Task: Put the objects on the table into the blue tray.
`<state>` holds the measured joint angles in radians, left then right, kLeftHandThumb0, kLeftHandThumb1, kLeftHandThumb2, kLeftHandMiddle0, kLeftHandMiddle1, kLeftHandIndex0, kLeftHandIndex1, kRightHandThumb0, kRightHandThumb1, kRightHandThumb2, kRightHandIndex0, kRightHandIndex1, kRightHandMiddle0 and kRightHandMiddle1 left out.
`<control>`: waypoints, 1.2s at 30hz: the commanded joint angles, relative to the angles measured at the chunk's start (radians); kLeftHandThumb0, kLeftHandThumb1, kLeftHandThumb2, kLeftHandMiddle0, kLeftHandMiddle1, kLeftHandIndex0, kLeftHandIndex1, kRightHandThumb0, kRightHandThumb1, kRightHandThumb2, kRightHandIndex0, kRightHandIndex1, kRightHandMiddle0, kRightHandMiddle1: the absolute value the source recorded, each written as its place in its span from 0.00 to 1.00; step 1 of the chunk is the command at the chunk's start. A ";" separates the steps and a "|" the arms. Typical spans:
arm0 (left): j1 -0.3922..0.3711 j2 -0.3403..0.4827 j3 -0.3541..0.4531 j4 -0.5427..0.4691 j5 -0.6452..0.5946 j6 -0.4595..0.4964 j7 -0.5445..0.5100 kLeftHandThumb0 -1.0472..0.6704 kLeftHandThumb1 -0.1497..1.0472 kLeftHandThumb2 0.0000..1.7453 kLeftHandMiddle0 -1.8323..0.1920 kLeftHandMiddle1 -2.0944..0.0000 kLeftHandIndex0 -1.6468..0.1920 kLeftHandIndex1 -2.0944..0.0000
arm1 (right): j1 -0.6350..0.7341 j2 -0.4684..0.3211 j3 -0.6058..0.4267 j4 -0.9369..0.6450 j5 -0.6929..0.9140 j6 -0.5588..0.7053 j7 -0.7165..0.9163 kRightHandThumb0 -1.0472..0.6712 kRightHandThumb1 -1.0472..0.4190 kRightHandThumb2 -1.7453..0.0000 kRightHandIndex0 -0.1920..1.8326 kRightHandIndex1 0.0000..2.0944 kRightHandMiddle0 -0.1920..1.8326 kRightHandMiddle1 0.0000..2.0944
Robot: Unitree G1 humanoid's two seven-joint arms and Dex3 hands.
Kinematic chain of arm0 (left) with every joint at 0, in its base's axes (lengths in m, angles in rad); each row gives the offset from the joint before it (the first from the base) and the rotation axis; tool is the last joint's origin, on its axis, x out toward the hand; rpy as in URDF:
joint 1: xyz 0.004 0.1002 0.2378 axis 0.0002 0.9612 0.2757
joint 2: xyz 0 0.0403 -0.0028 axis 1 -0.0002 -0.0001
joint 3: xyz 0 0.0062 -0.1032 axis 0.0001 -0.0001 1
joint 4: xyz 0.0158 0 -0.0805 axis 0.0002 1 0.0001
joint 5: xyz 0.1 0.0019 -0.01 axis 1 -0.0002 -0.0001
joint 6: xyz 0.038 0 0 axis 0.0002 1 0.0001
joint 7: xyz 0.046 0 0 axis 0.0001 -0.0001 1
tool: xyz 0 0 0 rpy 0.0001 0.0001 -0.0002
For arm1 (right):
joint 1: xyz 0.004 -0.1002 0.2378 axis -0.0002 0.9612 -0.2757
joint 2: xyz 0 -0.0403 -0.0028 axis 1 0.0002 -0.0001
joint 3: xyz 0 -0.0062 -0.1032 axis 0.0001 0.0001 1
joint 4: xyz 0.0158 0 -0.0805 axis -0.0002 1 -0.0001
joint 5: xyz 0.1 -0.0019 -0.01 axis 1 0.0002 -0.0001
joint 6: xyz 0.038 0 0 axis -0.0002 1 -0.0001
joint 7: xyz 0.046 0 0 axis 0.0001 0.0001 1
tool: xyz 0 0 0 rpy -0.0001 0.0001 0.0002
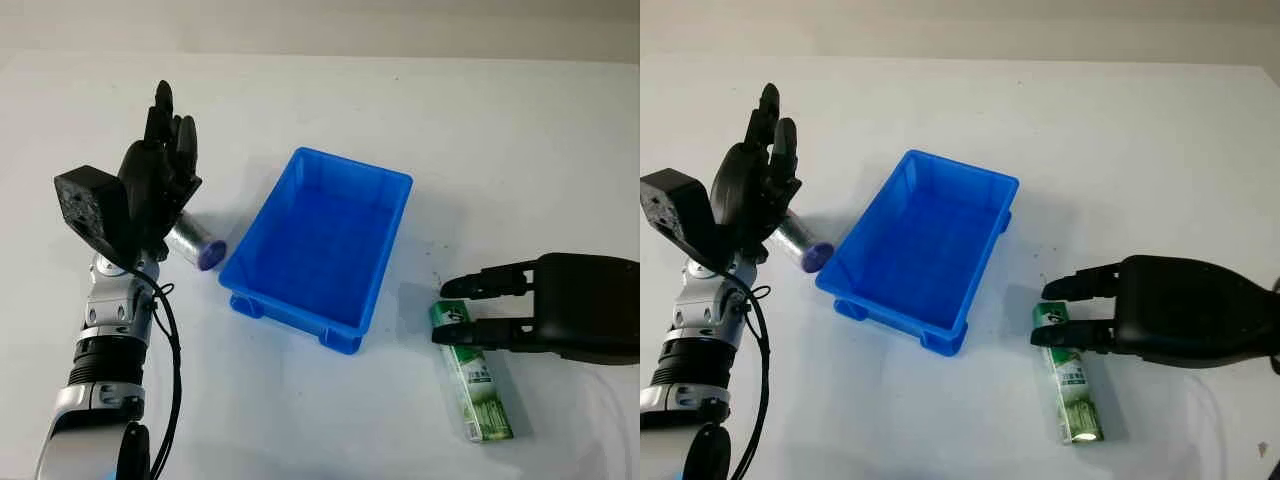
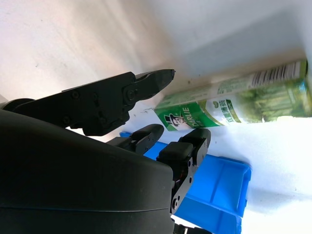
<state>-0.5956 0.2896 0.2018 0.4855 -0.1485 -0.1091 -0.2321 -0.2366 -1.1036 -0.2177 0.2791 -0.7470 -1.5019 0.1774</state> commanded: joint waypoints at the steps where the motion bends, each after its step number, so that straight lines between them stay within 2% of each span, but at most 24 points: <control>1: -0.016 0.009 -0.003 0.001 0.002 -0.014 -0.005 0.19 1.00 0.38 1.00 1.00 1.00 1.00 | 0.012 -0.010 -0.018 0.009 -0.017 -0.021 -0.008 0.52 0.08 0.97 0.39 0.05 0.37 0.05; 16: -0.010 0.004 -0.004 0.003 0.004 -0.021 -0.001 0.19 1.00 0.37 1.00 1.00 1.00 1.00 | -0.077 0.084 -0.026 0.069 -0.140 -0.112 -0.096 0.50 0.07 0.97 0.39 0.04 0.38 0.06; 22: -0.005 0.001 -0.006 0.001 0.008 -0.029 0.004 0.18 1.00 0.37 1.00 1.00 1.00 1.00 | -0.097 0.123 0.024 0.049 -0.207 -0.112 -0.173 0.46 0.07 0.97 0.43 0.07 0.45 0.10; 23: -0.004 0.001 -0.007 -0.002 0.009 -0.026 0.005 0.18 1.00 0.37 1.00 1.00 1.00 1.00 | -0.098 0.130 0.036 0.047 -0.210 -0.112 -0.179 0.46 0.07 0.97 0.44 0.11 0.46 0.14; 24: -0.002 0.001 -0.007 -0.004 0.010 -0.023 0.006 0.18 1.00 0.37 1.00 1.00 1.00 1.00 | -0.098 0.138 0.046 0.046 -0.211 -0.112 -0.183 0.45 0.07 0.97 0.38 0.27 0.41 0.26; 25: 0.000 0.001 -0.007 -0.007 0.010 -0.022 0.009 0.18 1.00 0.37 1.00 1.00 1.00 1.00 | -0.097 0.146 0.053 0.042 -0.212 -0.112 -0.184 0.44 0.07 0.97 0.27 0.54 0.35 0.44; 26: 0.001 0.001 -0.007 -0.009 0.010 -0.021 0.012 0.18 1.00 0.37 1.00 1.00 1.00 1.00 | -0.095 0.152 0.058 0.037 -0.213 -0.112 -0.180 0.43 0.07 0.97 0.23 0.68 0.32 0.53; 27: 0.003 0.001 -0.006 -0.012 0.010 -0.019 0.014 0.18 1.00 0.37 1.00 1.00 1.00 1.00 | -0.092 0.156 0.061 0.034 -0.213 -0.110 -0.177 0.43 0.06 0.97 0.21 0.76 0.30 0.59; 29: 0.006 0.003 -0.005 -0.015 0.009 -0.019 0.015 0.18 1.00 0.37 1.00 1.00 1.00 1.00 | -0.086 0.161 0.064 0.028 -0.217 -0.105 -0.173 0.45 0.05 0.97 0.21 0.84 0.28 0.66; 31: 0.009 0.005 -0.003 -0.017 0.007 -0.019 0.014 0.18 1.00 0.36 1.00 1.00 1.00 1.00 | -0.084 0.163 0.069 0.033 -0.225 -0.102 -0.174 0.46 0.05 0.97 0.24 0.87 0.28 0.69; 35: 0.012 0.004 0.001 -0.028 0.000 -0.008 0.016 0.18 1.00 0.36 1.00 1.00 1.00 1.00 | -0.085 0.159 0.079 0.035 -0.232 -0.092 -0.176 0.42 0.06 0.97 0.30 0.89 0.31 0.65; 36: 0.014 0.004 0.000 -0.031 0.000 -0.005 0.016 0.18 1.00 0.36 1.00 1.00 1.00 1.00 | -0.086 0.159 0.078 0.035 -0.233 -0.091 -0.178 0.40 0.05 0.97 0.31 0.94 0.32 0.64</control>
<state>-0.5923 0.2870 0.1974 0.4760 -0.1448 -0.1178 -0.2181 -0.3295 -0.9509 -0.1532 0.3201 -0.9678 -1.5776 -0.0014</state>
